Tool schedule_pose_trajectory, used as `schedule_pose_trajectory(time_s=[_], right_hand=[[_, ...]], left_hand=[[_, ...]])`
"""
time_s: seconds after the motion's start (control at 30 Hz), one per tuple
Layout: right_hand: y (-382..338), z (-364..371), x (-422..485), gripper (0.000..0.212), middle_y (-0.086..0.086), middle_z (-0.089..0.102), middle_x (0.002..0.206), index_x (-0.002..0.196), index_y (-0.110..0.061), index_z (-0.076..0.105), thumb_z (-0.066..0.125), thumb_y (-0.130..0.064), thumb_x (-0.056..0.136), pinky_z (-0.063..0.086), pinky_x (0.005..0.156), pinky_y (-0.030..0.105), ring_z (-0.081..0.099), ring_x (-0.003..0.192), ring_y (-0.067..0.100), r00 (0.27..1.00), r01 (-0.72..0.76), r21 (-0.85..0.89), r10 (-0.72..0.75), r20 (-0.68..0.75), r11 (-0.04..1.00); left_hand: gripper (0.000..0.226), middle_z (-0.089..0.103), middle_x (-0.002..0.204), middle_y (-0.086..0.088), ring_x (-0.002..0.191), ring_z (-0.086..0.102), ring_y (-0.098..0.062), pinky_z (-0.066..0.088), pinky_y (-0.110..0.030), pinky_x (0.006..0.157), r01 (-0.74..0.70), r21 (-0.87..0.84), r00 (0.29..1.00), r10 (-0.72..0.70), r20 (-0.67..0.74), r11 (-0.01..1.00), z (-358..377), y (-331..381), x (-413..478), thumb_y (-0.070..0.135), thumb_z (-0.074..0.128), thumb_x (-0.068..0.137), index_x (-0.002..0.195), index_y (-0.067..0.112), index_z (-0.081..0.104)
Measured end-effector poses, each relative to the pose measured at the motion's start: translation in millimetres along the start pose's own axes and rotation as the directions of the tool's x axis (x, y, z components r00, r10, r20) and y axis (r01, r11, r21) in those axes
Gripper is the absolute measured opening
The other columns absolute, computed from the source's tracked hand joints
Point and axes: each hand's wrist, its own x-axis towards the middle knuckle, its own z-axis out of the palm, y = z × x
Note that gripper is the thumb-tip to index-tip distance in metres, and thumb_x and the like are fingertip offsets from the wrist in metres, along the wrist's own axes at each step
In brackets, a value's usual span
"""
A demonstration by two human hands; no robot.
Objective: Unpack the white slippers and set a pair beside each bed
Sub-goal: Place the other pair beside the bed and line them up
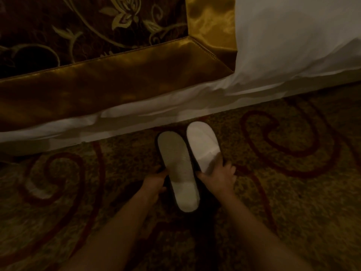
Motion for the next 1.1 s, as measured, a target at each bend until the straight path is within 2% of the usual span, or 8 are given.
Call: schedule_pose_trajectory(time_s=[0.1, 0.3, 0.47, 0.57, 0.7, 0.9, 1.0, 1.1], right_hand=[[12.6, -0.7, 7.9, 0.107, 0.019, 0.023, 0.145, 0.148, -0.015, 0.003, 0.063, -0.06, 0.072, 0.025, 0.108, 0.044, 0.024, 0.131, 0.036, 0.999, -0.034, -0.101, 0.037, 0.029, 0.994], [17.6, 0.4, 13.3, 0.11, 0.018, 0.015, 0.151, 0.148, -0.015, -0.001, 0.052, -0.073, 0.072, 0.019, 0.112, 0.047, 0.019, 0.137, 0.036, 0.989, -0.036, -0.187, 0.061, 0.134, 0.982], [-1.9, -14.4, 8.0, 0.057, 0.019, 0.059, 0.115, 0.122, -0.004, 0.054, 0.043, -0.051, 0.091, 0.047, 0.085, 0.037, 0.056, 0.102, 0.032, 0.953, 0.224, -0.024, -0.224, -0.205, 0.974], [-23.8, -27.4, 4.4, 0.057, 0.011, 0.064, 0.071, 0.092, -0.002, 0.064, 0.034, -0.051, 0.095, 0.05, 0.053, 0.029, 0.062, 0.062, 0.022, 0.984, 0.096, 0.415, -0.149, 0.098, 0.905], [-38.3, -28.0, -1.8, 0.067, 0.001, 0.062, 0.046, 0.12, -0.014, 0.054, 0.02, -0.065, 0.091, 0.035, 0.039, 0.016, 0.046, 0.039, 0.011, 0.76, -0.346, 0.455, -0.039, 0.648, 0.82], [-27.3, -45.2, 8.4, 0.061, 0.017, 0.075, 0.084, 0.11, -0.005, 0.061, 0.038, -0.059, 0.091, 0.053, 0.047, 0.022, 0.074, 0.067, 0.02, 0.626, -0.658, 0.636, -0.177, 0.76, 0.402], [-25.2, -57.5, 9.5, 0.025, 0.015, 0.073, 0.08, 0.095, -0.003, 0.064, 0.049, -0.022, 0.094, 0.056, 0.048, 0.022, 0.073, 0.061, 0.02, 0.626, -0.647, 0.656, -0.221, 0.748, 0.388], [-28.6, -58.7, 9.1, 0.018, 0.01, 0.067, 0.094, 0.101, -0.007, 0.066, 0.051, -0.009, 0.092, 0.055, 0.064, 0.026, 0.067, 0.078, 0.022, 0.683, -0.408, 0.598, -0.205, 0.702, 0.689]], left_hand=[[0.035, 0.056, 0.133, -0.011, 0.117, 0.054, -0.03, 0.048, -0.036, 0.075, 0.021, 0.019, 1.0, -0.021, 0.0, 1.0, -10.0, 2.0, -0.5, 0.018, 0.058, 0.092, 0.126, 0.011, 0.056], [0.035, 0.059, 0.125, -0.01, 0.104, 0.059, -0.026, 0.051, -0.039, 0.084, -0.084, 0.101, 0.995, 0.078, 0.06, 0.991, -26.8, 15.9, -6.2, 0.009, 0.062, 0.088, 0.123, 0.013, 0.056], [0.023, 0.062, 0.116, -0.001, 0.104, 0.061, -0.021, 0.053, -0.038, 0.086, -0.132, 0.141, 0.986, 0.115, 0.12, 0.981, -41.8, 34.7, -13.4, 0.011, 0.061, 0.089, 0.105, 0.027, 0.058], [0.021, 0.062, 0.118, 0.0, 0.108, 0.06, -0.02, 0.051, -0.036, 0.088, -0.132, 0.167, 0.983, 0.108, 0.146, 0.977, -46.2, 39.1, -19.4, 0.013, 0.061, 0.089, 0.104, 0.027, 0.06], [0.026, 0.066, 0.102, 0.011, 0.094, 0.062, -0.008, 0.051, -0.026, 0.077, -0.177, 0.187, 0.964, 0.132, 0.231, 0.966, -42.9, 40.6, -28.5, 0.012, 0.066, 0.086, 0.103, 0.031, 0.062], [0.027, 0.075, 0.086, 0.011, 0.078, 0.071, -0.003, 0.057, -0.02, 0.075, -0.216, 0.2, 0.931, 0.139, 0.339, 0.956, -42.4, 46.3, -31.9, 0.002, 0.068, 0.08, 0.083, 0.028, 0.072], [0.043, 0.076, 0.081, 0.013, 0.072, 0.071, 0.001, 0.057, -0.013, 0.065, -0.246, 0.203, 0.917, 0.159, 0.366, 0.948, -42.1, 51.1, -34.1, -0.009, 0.058, 0.082, 0.073, 0.028, 0.077], [0.056, 0.073, 0.102, 0.012, 0.095, 0.068, -0.005, 0.055, -0.017, 0.074, -0.252, 0.139, 0.925, 0.196, 0.324, 0.958, -40.6, 50.5, -37.7, -0.016, 0.042, 0.083, 0.082, 0.028, 0.078]])
